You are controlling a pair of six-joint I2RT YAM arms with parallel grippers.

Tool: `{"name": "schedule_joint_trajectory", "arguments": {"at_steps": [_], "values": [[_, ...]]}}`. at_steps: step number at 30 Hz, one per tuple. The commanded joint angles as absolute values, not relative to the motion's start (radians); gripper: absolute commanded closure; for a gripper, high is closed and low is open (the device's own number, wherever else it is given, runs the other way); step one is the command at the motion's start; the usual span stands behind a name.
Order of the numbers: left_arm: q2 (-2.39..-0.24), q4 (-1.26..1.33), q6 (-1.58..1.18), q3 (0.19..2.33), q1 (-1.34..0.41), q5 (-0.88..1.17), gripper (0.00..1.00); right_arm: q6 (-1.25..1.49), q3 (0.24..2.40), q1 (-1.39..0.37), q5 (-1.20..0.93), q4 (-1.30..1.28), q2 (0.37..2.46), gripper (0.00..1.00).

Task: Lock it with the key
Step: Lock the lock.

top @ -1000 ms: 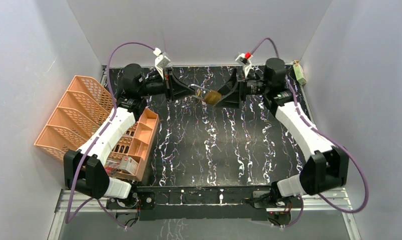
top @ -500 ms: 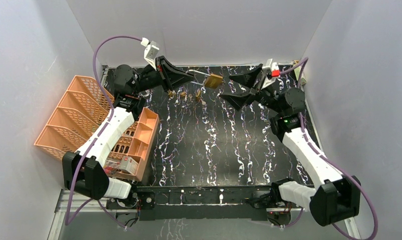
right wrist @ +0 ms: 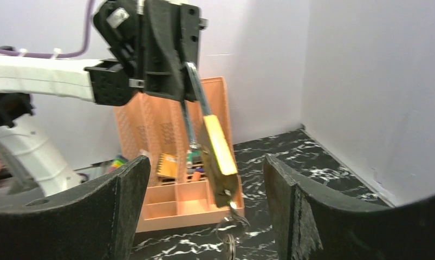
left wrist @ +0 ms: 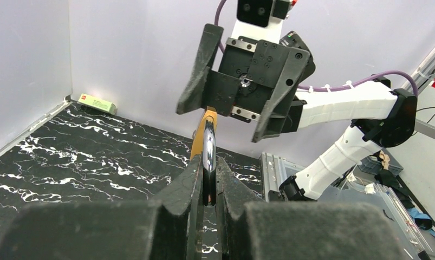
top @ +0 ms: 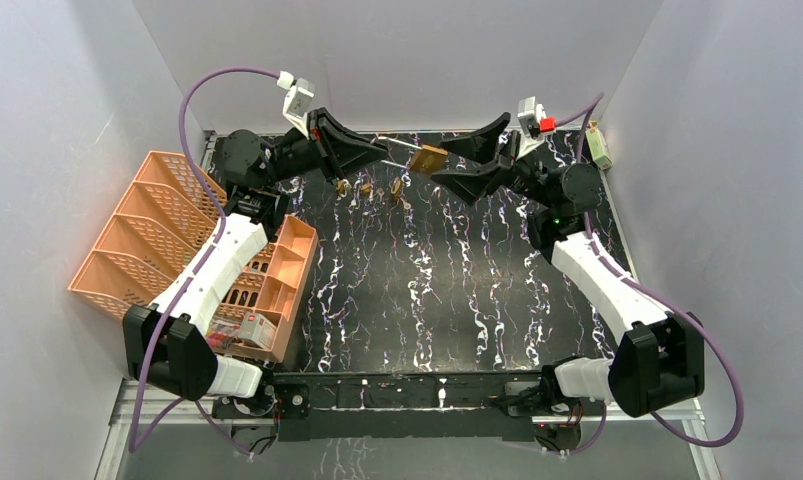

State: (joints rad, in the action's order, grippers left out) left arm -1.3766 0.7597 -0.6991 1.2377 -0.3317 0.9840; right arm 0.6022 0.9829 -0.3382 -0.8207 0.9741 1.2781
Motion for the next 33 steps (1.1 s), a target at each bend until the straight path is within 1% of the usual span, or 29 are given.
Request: {"name": "schedule_joint_trajectory", "arguments": {"at_steps": [1, 2, 4, 5, 7, 9, 10, 13, 15, 16, 17, 19, 20, 21, 22, 24, 33], "values": [[-1.314, 0.863, -0.695, 1.300, -0.328, 0.962, 1.00, 0.669, 1.049, -0.365, -0.876, 1.059, 1.263, 0.21], [-1.316, 0.867, -0.698, 1.303, -0.329, 0.964, 1.00, 0.673, 1.056, -0.369, -0.873, 1.051, 1.265, 0.26], [-1.318, 0.875, -0.702, 1.306, -0.329, 0.964, 1.00, 0.679, 1.078, -0.380, -0.882, 1.033, 1.278, 0.39], [-1.317, 0.878, -0.703, 1.303, -0.329, 0.962, 1.00, 0.686, 1.095, -0.385, -0.889, 1.024, 1.288, 0.49], [-1.314, 0.880, -0.701, 1.300, -0.328, 0.964, 1.00, 0.700, 1.121, -0.396, -0.915, 1.024, 1.314, 0.66], [-1.311, 0.882, -0.702, 1.291, -0.329, 0.970, 1.00, 0.728, 1.151, -0.405, -0.933, 1.039, 1.340, 0.91], [-1.308, 0.882, -0.705, 1.289, -0.329, 0.976, 1.00, 0.741, 1.160, -0.406, -0.937, 1.054, 1.349, 1.00], [-1.302, 0.872, -0.714, 1.287, -0.329, 1.000, 1.00, 0.749, 1.164, -0.407, -0.926, 1.068, 1.344, 1.00], [-1.293, 0.817, -0.688, 1.295, -0.329, 1.015, 1.00, 0.707, 1.183, -0.404, -0.927, 0.983, 1.322, 1.00], [-1.289, 0.772, -0.664, 1.308, -0.328, 1.030, 0.97, 0.671, 1.203, -0.400, -0.942, 0.906, 1.313, 1.00], [-1.282, 0.712, -0.632, 1.323, -0.326, 1.043, 0.83, 0.632, 1.228, -0.396, -0.964, 0.831, 1.306, 1.00], [-1.267, 0.576, -0.551, 1.354, -0.323, 1.052, 0.50, 0.595, 1.264, -0.379, -1.014, 0.732, 1.299, 1.00], [-1.258, 0.518, -0.511, 1.367, -0.322, 1.049, 0.41, 0.594, 1.281, -0.366, -1.044, 0.704, 1.300, 1.00], [-1.247, 0.470, -0.476, 1.377, -0.318, 1.041, 0.35, 0.597, 1.299, -0.355, -1.079, 0.678, 1.306, 1.00], [-1.236, 0.433, -0.453, 1.383, -0.313, 1.029, 0.31, 0.609, 1.320, -0.347, -1.117, 0.665, 1.316, 1.00], [-1.219, 0.396, -0.423, 1.387, -0.299, 1.017, 0.28, 0.641, 1.359, -0.333, -1.186, 0.659, 1.342, 1.00], [-1.237, 0.213, -0.359, 1.435, -0.278, 1.076, 0.27, 0.743, 1.446, -0.326, -1.273, 0.718, 1.387, 1.00]]}}
